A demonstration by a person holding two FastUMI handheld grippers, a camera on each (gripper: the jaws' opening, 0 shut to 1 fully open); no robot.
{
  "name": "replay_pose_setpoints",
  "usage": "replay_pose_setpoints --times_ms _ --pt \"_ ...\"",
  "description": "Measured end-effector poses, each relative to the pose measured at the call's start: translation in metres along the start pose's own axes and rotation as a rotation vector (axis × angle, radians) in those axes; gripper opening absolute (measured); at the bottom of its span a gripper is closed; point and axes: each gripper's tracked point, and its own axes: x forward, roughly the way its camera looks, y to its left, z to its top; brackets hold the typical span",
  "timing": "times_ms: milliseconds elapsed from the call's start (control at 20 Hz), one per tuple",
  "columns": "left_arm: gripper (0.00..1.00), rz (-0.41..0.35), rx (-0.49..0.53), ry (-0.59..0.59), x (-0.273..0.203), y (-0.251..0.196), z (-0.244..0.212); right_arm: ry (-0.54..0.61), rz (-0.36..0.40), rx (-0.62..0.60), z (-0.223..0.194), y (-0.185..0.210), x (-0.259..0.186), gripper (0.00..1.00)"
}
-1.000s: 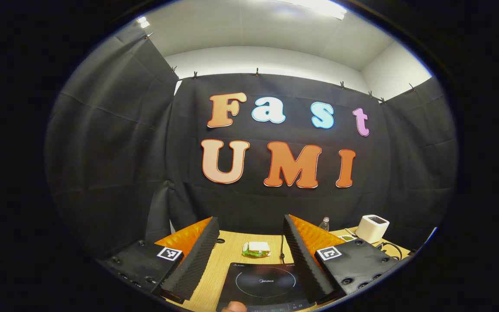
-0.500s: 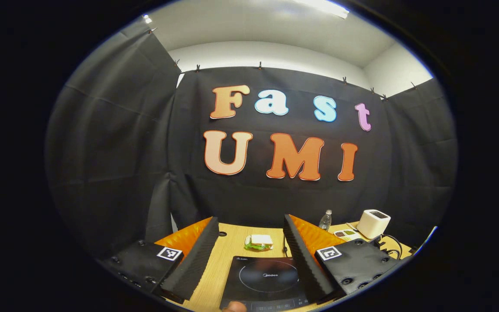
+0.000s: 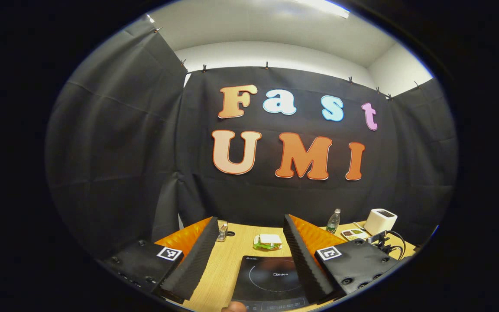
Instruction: First push the handle of the pot to place it horizontally, then grasp the pot with both hands and set it on the induction cooktop.
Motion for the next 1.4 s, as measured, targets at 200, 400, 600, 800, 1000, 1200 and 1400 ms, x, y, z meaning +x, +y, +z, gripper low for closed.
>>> replay_pose_setpoints --times_ms 200,400,600,800,1000,1200,1400 --pt "0.97 0.002 0.003 0.004 0.003 0.005 -0.008 -0.008 -0.003 0.027 0.006 0.002 0.007 0.0" --pt "0.97 -0.033 -0.004 0.035 0.006 -0.002 -0.027 -0.019 -0.008 0.049 0.012 0.002 0.012 0.0" --pt "0.98 -0.09 -0.033 0.084 0.011 -0.017 -0.053 -0.03 -0.016 0.063 0.016 0.002 0.016 0.0" --pt "0.98 -0.13 -0.028 0.129 0.016 -0.035 -0.078 -0.039 -0.022 0.069 0.02 0.002 0.02 0.0" --pt "0.98 -0.163 -0.03 0.176 0.02 -0.056 -0.1 -0.049 -0.022 0.067 0.027 0.003 0.027 0.0" --pt "0.99 -0.185 -0.061 0.211 0.028 -0.083 -0.123 -0.051 -0.011 0.043 0.028 0.003 0.025 0.0" --pt "0.99 -0.242 -0.096 0.271 0.036 -0.12 -0.148 -0.106 0.009 0.031 0.036 -0.003 -0.001 0.0"
